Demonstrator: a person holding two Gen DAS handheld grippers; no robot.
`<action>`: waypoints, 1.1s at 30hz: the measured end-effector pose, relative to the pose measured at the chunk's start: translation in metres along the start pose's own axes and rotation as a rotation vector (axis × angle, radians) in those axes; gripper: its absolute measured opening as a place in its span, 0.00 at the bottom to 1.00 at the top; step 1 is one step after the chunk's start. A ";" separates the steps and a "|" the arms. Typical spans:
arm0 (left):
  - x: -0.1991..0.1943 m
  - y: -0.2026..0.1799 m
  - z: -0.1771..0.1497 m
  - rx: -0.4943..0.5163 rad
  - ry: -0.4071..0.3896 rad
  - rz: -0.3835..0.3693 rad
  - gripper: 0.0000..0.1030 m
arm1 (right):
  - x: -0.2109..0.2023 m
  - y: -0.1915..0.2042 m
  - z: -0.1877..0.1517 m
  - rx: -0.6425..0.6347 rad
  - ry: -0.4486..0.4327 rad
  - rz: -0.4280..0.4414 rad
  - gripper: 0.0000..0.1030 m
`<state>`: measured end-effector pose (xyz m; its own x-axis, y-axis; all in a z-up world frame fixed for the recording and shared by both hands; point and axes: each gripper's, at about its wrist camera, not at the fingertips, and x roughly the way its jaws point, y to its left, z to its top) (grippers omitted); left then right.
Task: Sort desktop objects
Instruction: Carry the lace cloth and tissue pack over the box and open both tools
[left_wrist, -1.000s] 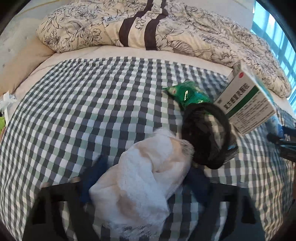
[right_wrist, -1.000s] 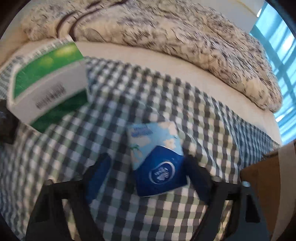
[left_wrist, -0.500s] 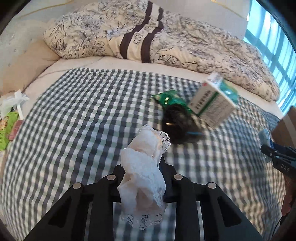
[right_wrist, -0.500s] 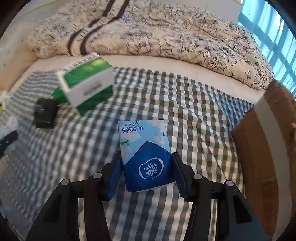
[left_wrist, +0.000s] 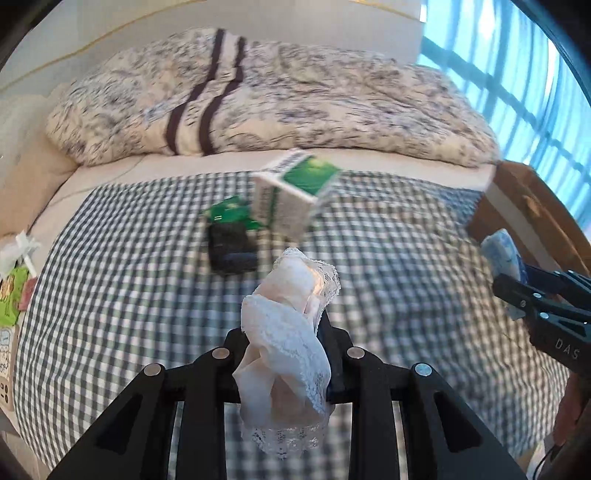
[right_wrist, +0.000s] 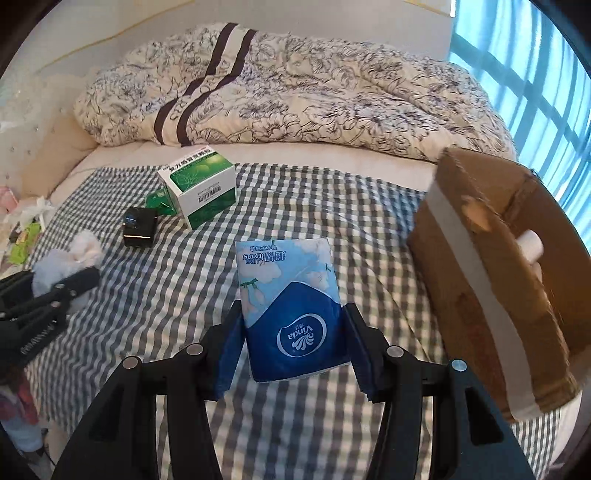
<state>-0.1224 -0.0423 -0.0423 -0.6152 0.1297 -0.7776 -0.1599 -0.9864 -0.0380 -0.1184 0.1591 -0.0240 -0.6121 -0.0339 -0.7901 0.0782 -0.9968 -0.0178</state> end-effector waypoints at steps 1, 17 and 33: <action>-0.003 -0.007 0.001 0.009 -0.001 -0.008 0.25 | -0.007 -0.004 -0.002 0.008 -0.008 0.002 0.50; -0.042 -0.168 0.067 0.190 -0.086 -0.181 0.25 | -0.097 -0.117 0.009 0.130 -0.147 -0.074 0.50; 0.011 -0.344 0.099 0.384 0.028 -0.383 0.25 | -0.086 -0.268 0.001 0.317 -0.062 -0.202 0.50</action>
<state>-0.1502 0.3087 0.0246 -0.4379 0.4644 -0.7698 -0.6425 -0.7606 -0.0933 -0.0876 0.4291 0.0497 -0.6372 0.1705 -0.7516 -0.2900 -0.9566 0.0288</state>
